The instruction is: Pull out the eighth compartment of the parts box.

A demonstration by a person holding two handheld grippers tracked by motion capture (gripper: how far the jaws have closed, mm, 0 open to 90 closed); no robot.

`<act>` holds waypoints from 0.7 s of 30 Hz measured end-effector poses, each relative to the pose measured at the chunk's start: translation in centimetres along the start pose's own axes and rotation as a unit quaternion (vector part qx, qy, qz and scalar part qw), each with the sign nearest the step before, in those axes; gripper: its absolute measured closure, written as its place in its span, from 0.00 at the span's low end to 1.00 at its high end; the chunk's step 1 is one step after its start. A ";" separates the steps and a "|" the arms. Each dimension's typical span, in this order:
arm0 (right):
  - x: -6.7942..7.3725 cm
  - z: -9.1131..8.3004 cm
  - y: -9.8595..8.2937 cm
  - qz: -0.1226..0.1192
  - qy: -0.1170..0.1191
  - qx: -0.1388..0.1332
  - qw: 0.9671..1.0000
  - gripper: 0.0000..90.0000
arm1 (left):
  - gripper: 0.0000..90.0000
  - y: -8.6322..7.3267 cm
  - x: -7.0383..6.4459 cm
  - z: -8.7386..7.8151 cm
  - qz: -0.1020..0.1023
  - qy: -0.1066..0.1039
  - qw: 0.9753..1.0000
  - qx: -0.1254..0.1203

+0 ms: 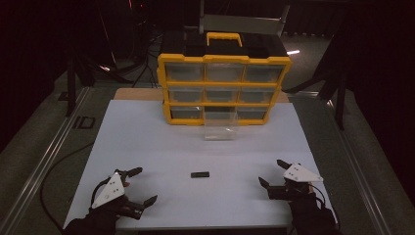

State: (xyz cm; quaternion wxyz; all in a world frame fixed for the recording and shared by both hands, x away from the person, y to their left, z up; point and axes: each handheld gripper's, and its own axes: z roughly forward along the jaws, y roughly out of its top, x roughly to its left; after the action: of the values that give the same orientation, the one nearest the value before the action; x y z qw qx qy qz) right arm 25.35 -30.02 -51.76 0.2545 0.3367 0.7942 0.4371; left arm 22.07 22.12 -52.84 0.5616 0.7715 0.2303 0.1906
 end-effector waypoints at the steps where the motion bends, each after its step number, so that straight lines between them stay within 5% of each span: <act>1: 0.0 0.0 0.0 0.000 0.000 0.000 1.000 0.10 | 0.00 0.0 0.0 0.0 0.000 0.000 1.000 0.000; 13: 0.8 -1.2 -0.7 -0.013 -0.001 0.011 1.000 0.10 | 0.00 0.0 0.0 0.1 -0.002 0.000 1.000 0.001; 15: 0.8 -1.5 -0.7 0.006 0.006 0.008 1.000 0.10 | 0.00 0.0 0.0 0.1 -0.002 0.000 1.000 0.001; 21: 0.6 -1.2 -1.0 0.007 0.012 0.011 1.000 0.10 | 0.00 0.0 0.0 0.1 -0.001 -0.002 1.000 0.002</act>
State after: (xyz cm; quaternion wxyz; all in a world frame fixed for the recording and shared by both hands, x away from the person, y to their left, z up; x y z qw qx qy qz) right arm 23.86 -30.59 -52.13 0.2380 0.3393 0.7997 0.4345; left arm 22.09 22.04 -52.88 0.5611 0.7726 0.2300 0.1881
